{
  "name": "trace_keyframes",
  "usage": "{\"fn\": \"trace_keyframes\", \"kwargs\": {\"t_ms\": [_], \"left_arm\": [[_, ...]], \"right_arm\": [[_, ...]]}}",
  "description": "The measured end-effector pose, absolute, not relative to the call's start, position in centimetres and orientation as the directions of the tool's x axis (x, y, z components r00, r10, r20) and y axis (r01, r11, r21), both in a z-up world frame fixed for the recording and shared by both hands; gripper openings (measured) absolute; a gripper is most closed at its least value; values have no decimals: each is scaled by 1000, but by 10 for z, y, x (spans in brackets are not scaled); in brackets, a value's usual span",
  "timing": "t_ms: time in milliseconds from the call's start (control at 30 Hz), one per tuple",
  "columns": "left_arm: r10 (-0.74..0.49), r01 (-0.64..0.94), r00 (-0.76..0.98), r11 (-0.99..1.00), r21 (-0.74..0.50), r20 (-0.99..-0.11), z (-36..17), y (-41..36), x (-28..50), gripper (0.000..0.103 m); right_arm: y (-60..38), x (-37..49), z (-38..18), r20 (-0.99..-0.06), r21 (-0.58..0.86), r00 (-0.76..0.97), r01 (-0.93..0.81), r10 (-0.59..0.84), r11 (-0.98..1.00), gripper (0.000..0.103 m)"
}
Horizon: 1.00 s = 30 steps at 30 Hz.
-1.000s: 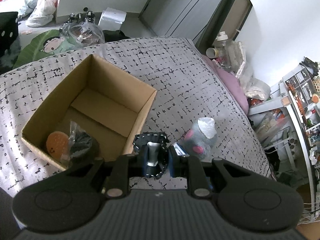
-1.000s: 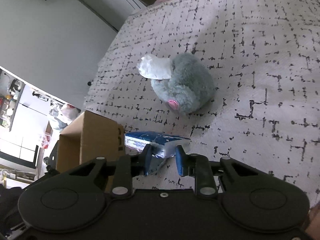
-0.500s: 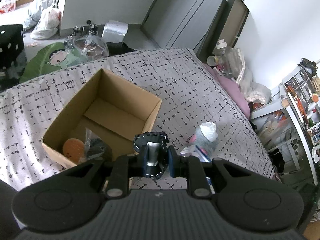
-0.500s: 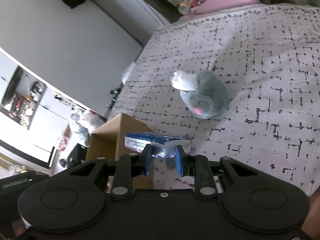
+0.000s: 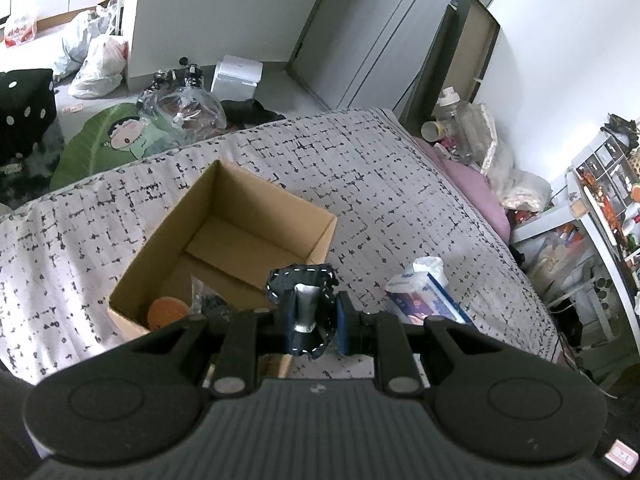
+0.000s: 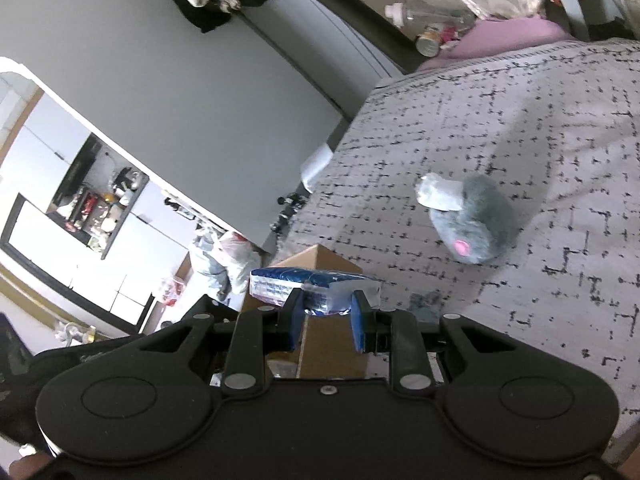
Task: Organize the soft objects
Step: 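Carry the black plush with the left tool while the right tool carries the tissue pack to the box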
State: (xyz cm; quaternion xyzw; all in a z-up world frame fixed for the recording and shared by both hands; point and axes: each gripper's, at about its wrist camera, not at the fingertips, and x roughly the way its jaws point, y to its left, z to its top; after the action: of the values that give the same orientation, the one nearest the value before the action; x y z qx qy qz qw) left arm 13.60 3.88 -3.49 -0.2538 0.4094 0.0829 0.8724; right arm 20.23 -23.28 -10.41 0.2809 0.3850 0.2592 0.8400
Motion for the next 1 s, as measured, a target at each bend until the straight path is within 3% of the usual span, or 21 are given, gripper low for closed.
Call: {"fn": "trace_keyframes", "kwargs": {"t_ms": [400, 1000], "left_arm": [[-44, -369, 645, 856, -361, -763, -44, 52, 147, 19], [-47, -401, 625, 837, -372, -779, -71, 86, 169, 20]], "right_arm": [[-221, 200, -93, -422, 691, 562, -309, 712, 653, 24], [-184, 216, -102, -455, 669, 525, -331, 719, 665, 24]]}}
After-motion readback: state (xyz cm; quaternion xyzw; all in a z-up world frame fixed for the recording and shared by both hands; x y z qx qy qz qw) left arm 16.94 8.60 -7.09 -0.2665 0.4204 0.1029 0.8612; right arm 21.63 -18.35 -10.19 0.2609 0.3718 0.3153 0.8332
